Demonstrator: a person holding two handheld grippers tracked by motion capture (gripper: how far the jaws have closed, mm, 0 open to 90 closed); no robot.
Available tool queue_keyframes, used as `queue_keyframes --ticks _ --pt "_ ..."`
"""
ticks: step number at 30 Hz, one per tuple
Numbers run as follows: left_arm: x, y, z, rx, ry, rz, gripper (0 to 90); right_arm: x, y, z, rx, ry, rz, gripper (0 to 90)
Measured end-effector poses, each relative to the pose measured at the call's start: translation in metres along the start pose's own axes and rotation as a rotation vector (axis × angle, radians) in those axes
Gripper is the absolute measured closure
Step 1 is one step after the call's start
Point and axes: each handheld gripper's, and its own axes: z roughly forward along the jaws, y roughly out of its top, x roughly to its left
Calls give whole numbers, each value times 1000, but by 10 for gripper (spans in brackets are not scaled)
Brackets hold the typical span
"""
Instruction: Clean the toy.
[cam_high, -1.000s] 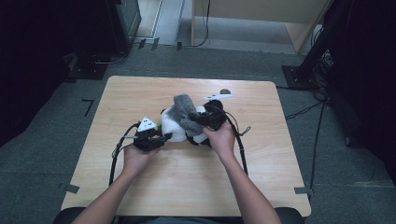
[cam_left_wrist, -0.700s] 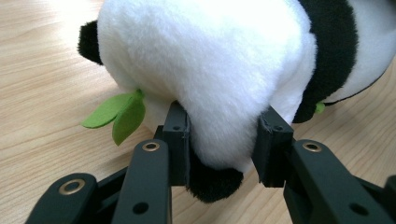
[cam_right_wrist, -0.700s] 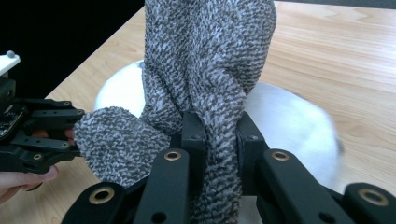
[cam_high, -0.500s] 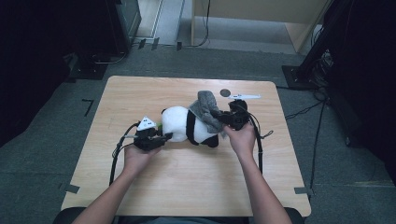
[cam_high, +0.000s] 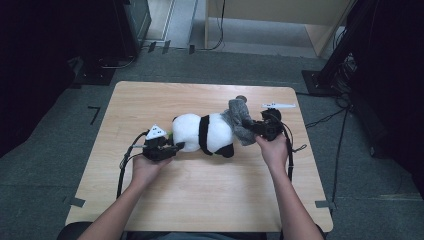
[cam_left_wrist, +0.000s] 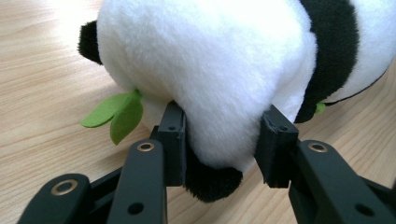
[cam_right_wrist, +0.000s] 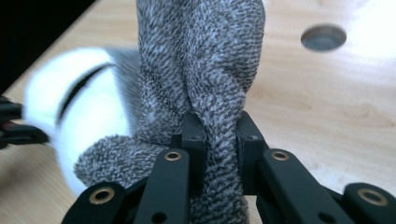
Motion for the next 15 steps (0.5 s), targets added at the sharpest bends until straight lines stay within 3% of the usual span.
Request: queue_keyframes --ticks 6,10,15 --pt "-1 0 1 -6 5 12 565 29 19 -14 -79 104 -31 793" --pt "-1 0 0 -9 3 14 519 56 30 -2 -75 171 -70 793" --pt "-1 0 1 -11 5 20 490 86 37 26 -36 238 -95 792"
